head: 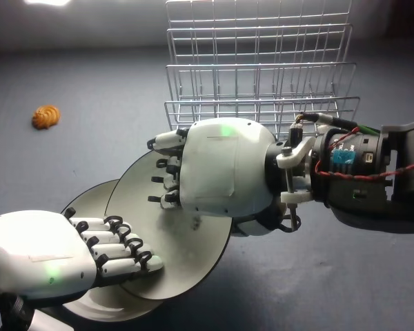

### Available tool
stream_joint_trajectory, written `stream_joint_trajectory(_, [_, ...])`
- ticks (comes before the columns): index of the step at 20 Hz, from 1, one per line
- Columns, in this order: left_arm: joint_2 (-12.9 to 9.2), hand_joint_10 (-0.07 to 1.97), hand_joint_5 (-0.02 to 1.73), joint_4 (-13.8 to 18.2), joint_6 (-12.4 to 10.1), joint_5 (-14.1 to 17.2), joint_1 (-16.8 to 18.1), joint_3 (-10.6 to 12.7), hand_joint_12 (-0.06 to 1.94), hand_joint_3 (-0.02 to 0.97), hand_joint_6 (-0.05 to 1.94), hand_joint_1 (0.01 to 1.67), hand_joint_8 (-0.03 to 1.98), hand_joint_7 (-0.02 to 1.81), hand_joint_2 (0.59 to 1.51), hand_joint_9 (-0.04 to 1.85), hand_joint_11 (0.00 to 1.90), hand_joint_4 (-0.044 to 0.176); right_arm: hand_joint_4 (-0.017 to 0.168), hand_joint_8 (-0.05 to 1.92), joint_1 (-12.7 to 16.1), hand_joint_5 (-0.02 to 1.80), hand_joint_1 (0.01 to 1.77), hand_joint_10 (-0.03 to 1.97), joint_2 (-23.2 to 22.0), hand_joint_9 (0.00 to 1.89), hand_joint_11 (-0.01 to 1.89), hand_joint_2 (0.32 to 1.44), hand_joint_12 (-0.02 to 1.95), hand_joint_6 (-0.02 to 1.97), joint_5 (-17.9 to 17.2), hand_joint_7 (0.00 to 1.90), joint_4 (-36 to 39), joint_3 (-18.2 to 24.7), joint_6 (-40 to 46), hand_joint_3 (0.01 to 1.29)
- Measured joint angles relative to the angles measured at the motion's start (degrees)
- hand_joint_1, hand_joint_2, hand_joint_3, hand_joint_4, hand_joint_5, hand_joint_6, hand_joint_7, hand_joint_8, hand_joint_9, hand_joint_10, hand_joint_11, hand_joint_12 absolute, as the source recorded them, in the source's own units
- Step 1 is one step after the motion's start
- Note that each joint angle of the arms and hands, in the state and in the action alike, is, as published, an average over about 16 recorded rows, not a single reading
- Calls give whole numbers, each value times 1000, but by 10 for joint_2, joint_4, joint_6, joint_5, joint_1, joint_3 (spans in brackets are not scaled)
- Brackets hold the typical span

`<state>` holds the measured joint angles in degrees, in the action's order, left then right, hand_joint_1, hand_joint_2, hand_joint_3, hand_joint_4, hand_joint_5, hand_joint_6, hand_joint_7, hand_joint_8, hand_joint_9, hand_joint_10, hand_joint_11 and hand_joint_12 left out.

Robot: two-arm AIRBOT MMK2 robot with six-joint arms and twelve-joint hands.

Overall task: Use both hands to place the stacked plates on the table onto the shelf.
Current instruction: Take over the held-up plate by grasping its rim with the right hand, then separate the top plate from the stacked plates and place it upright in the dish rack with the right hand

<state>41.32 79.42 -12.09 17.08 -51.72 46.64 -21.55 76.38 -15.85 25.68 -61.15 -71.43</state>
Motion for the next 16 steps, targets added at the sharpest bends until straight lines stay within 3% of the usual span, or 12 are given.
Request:
stream_joint_trajectory(4, [-1, 6, -6, -6, 0, 1, 6, 5, 13, -1, -33, 23, -8, 2, 1088, 14, 13, -8, 0, 75, -4, 694, 1021, 92, 9, 783, 374, 970, 1173, 72, -10, 757, 3, -7, -8, 15])
stream_joint_trajectory(10, [-7, 5, 0, -11, 1, 7, 26, 21, 14, 0, -14, 23, -7, 10, 1086, 13, 13, -3, -5, 284, -7, 775, 1038, 82, 18, 1048, 685, 961, 1038, 264, -28, 888, 4, -11, -12, 14])
stream_joint_trajectory(16, [-21, 6, 11, -7, 1, 16, 57, 47, 14, 0, 7, 22, -4, 17, 1085, 12, 13, 3, -6, 514, -2, 837, 1111, 392, 19, 1173, 926, 945, 919, 466, -38, 991, 2, -1, -11, 13])
